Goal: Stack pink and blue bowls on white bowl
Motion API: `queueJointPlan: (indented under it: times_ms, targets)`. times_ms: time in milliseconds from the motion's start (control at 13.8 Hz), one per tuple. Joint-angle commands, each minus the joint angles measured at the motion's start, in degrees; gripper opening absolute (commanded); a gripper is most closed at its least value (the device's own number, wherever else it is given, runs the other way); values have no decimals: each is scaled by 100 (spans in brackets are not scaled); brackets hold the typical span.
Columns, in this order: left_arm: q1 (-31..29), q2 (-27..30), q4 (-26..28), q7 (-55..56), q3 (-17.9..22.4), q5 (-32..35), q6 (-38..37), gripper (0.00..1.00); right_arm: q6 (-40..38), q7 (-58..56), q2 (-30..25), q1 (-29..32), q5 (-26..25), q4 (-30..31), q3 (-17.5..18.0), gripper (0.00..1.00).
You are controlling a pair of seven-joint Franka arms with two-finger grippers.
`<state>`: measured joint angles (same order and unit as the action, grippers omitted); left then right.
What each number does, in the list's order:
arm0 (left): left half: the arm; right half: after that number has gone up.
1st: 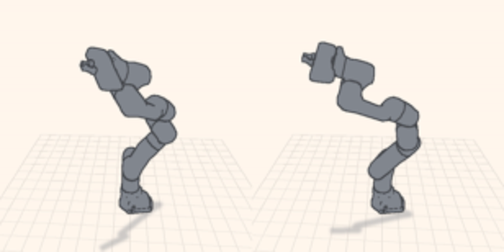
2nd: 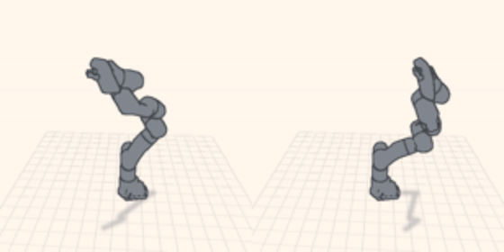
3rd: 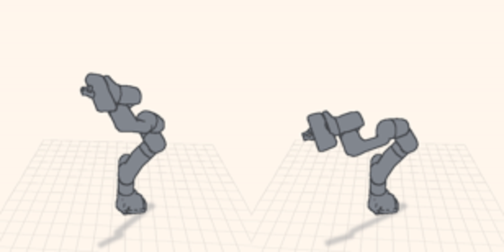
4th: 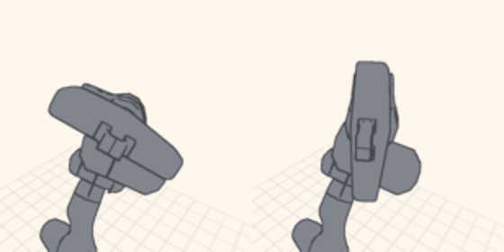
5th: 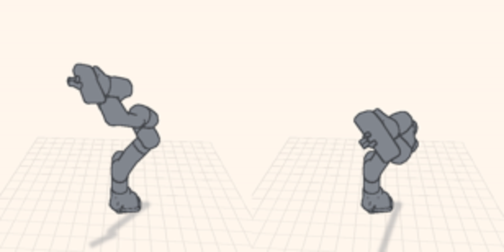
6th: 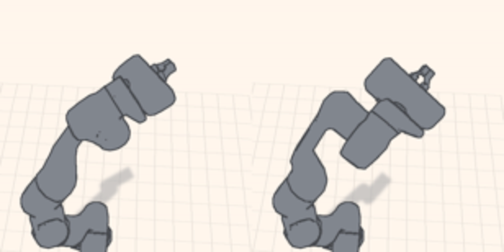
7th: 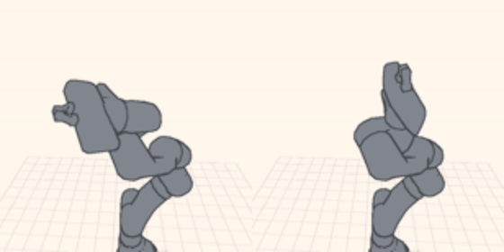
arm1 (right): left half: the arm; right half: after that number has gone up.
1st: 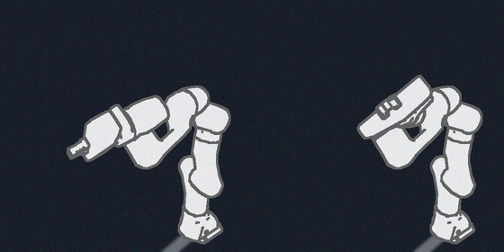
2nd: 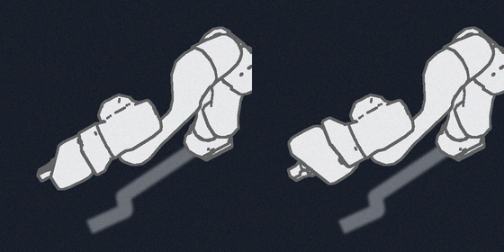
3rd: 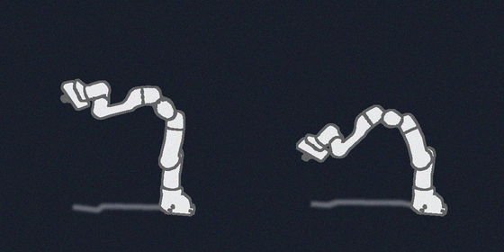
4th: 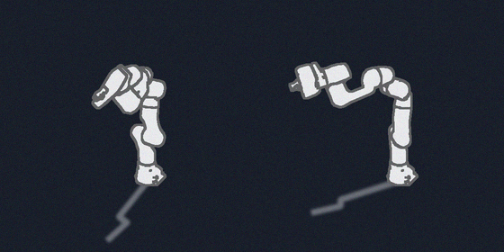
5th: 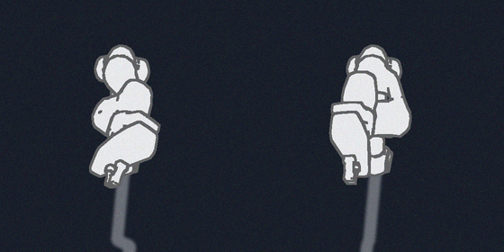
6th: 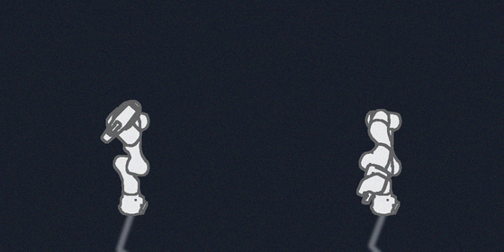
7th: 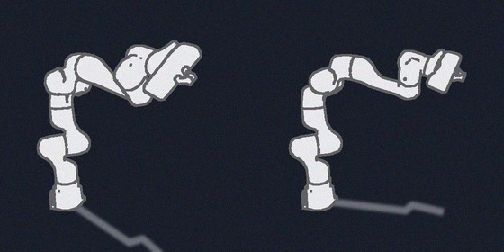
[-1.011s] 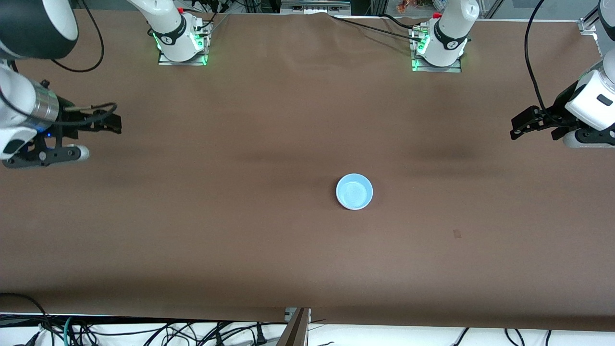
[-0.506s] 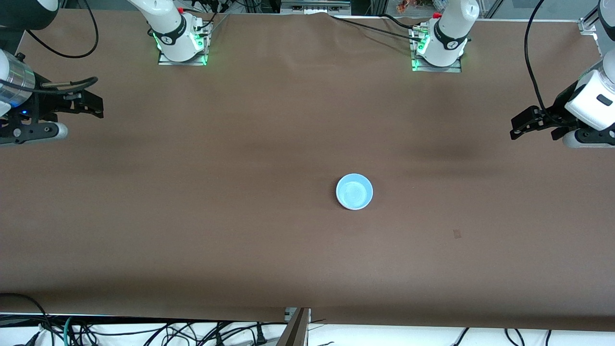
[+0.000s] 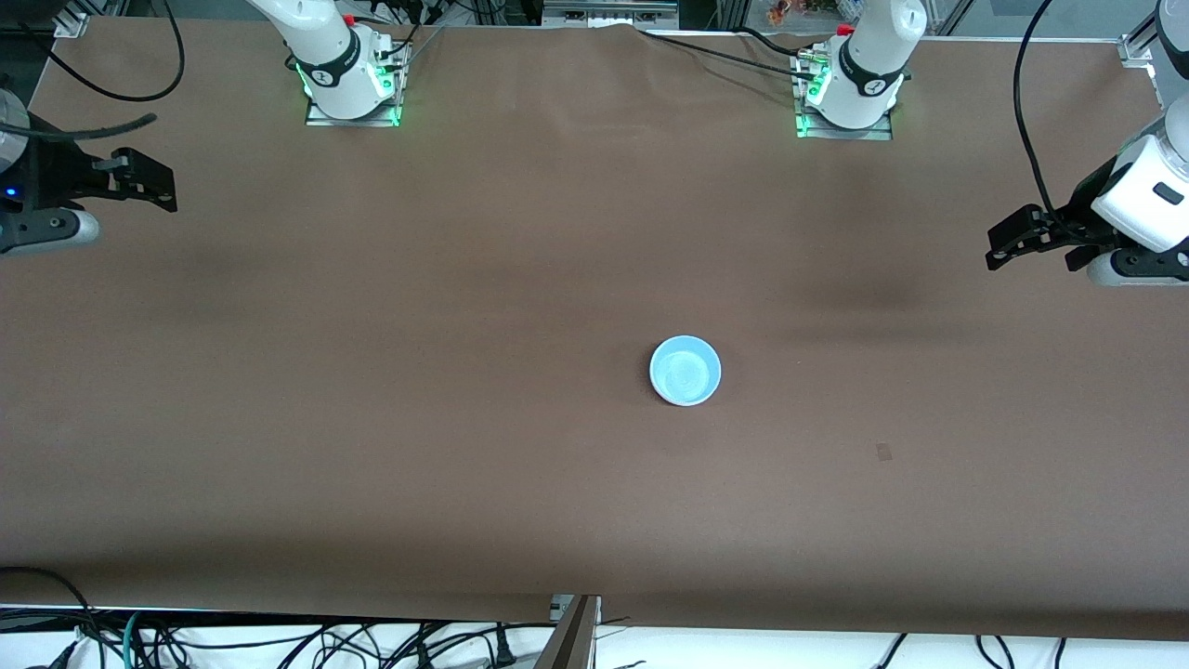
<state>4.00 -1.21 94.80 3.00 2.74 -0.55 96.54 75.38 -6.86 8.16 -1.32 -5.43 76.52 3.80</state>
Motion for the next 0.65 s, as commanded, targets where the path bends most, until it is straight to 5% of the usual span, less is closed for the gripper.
queueJointPlan:
  times_ms: [0, 578]
  targets:
    - [22, -19, -67, -2, -1, 99, -48, 100, -6, 141, -140, 141, 86, 214, 51, 100]
    - [31, -19, -67, -2, -10, 99, -48, 100, -67, 115, 10, 123, 262, 144, -55, 100]
